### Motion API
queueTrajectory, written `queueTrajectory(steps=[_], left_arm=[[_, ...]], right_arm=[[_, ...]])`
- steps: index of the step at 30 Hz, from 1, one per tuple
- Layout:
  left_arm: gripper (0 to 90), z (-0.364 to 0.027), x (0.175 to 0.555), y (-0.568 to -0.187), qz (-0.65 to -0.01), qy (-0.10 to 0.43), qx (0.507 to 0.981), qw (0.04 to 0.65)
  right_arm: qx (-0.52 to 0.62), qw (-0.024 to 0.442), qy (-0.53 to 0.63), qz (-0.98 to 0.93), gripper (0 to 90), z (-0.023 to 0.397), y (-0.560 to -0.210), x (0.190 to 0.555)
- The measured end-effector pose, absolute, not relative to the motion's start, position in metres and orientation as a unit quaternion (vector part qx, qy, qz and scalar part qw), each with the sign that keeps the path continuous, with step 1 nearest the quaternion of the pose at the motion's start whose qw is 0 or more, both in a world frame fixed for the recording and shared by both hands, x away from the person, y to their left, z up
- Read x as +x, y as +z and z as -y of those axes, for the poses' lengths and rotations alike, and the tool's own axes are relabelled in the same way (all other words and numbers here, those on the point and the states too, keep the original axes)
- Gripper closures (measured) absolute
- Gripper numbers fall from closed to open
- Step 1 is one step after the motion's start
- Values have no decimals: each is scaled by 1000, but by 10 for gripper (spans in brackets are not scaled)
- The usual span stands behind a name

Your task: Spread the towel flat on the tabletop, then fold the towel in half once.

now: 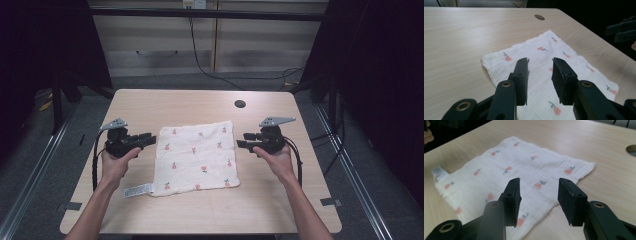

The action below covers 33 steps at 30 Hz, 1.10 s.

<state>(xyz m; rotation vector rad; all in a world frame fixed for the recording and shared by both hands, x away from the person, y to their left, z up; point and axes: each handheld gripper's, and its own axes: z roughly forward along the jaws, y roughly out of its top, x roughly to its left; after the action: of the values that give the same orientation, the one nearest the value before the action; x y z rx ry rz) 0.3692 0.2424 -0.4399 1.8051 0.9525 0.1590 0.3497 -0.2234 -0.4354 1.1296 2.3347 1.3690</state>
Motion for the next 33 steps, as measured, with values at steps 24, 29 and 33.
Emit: queueTrajectory(steps=[24, 29, 33], left_arm=[[592, -252, 289, -475, -397, 32, 795, 456], [571, -249, 283, -485, -395, 34, 808, 436], [553, -247, 286, -488, -396, 37, 808, 435]], right_arm=[[348, 59, 424, -834, 612, 211, -467, 288], [340, 52, 409, -846, 600, 206, -477, 282], [341, 46, 409, -845, 593, 202, -486, 281]])
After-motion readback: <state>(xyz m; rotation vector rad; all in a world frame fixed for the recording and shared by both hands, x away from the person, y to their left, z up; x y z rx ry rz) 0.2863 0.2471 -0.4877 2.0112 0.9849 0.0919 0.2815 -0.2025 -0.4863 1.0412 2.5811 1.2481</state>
